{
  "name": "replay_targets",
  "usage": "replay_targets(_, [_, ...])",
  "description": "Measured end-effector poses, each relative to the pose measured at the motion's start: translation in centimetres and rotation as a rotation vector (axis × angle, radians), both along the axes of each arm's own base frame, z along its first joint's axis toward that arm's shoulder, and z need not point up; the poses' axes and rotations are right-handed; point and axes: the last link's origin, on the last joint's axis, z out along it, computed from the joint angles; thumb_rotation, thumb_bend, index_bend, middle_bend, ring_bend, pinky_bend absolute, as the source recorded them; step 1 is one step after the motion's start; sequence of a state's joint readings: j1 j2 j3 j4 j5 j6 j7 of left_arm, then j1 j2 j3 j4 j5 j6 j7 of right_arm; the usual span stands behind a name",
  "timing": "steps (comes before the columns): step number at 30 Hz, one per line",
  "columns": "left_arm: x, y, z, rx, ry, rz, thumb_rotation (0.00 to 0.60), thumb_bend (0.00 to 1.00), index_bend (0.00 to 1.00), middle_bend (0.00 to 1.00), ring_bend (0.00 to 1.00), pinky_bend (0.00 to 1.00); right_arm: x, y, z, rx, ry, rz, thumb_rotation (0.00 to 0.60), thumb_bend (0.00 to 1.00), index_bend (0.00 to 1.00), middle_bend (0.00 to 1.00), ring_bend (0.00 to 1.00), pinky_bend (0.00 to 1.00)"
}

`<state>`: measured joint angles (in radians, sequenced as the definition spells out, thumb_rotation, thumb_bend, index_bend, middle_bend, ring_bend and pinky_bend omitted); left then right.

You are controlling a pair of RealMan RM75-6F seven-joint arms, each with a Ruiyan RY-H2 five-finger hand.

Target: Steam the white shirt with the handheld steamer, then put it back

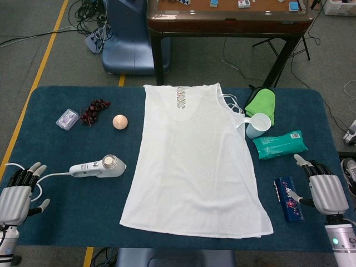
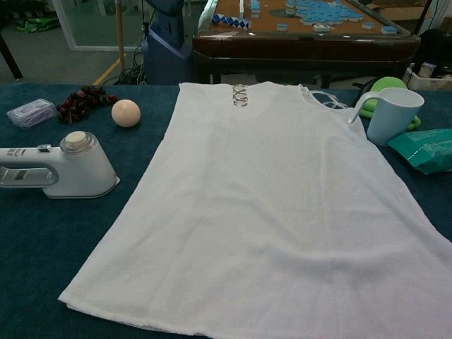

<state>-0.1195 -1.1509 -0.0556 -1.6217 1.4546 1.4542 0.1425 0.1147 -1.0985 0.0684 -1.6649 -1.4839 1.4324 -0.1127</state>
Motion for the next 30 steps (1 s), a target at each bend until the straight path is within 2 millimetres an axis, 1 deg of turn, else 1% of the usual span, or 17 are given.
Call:
replay_targets(8, [0.1, 0.4, -0.1, -0.007, 0.002, -0.009, 0.600, 0.18, 0.11, 0.08, 0.12, 0.06, 0.5, 0.1, -0.2, 0.010, -0.022, 0.017, 0.600, 0.11, 0.11, 0.28, 0.20, 0.24])
replay_targets(12, [0.2, 0.9, 0.0, -0.019, 0.008, -0.017, 0.600, 0.18, 0.11, 0.08, 0.12, 0.06, 0.9, -0.2, 0.3, -0.018, -0.021, 0.037, 0.600, 0.11, 0.11, 0.28, 0.20, 0.24])
replay_targets(16, [0.5, 1.8, -0.2, -0.049, 0.010, -0.030, 0.600, 0.18, 0.12, 0.08, 0.12, 0.06, 1.6, -1.0, 1.2, -0.061, 0.005, 0.064, 0.600, 0.12, 0.11, 0.28, 0.20, 0.24])
replay_targets(19, [0.7, 2.8, -0.6, -0.091, 0.019, -0.035, 0.600, 0.18, 0.12, 0.08, 0.13, 0.06, 2.2, -1.8, 2.0, -0.086, 0.028, 0.087, 0.600, 0.11, 0.11, 0.28, 0.20, 0.24])
replay_targets(23, [1.1, 4.8, -1.3, -0.155, 0.045, -0.041, 0.600, 0.17, 0.12, 0.08, 0.13, 0.06, 3.0, -2.6, 2.8, -0.109, 0.048, 0.110, 0.600, 0.11, 0.11, 0.28, 0.20, 0.24])
replay_targets(26, [1.4, 6.5, -1.9, -0.184, 0.061, -0.048, 0.600, 0.17, 0.12, 0.08, 0.13, 0.06, 3.3, -2.8, 3.1, -0.113, 0.051, 0.114, 0.600, 0.12, 0.11, 0.28, 0.20, 0.24])
replay_targets(30, [1.9, 8.2, -2.9, -0.204, 0.066, -0.052, 0.600, 0.17, 0.12, 0.08, 0.13, 0.07, 3.2, -2.8, 3.3, -0.113, 0.048, 0.108, 0.600, 0.12, 0.11, 0.28, 0.20, 0.24])
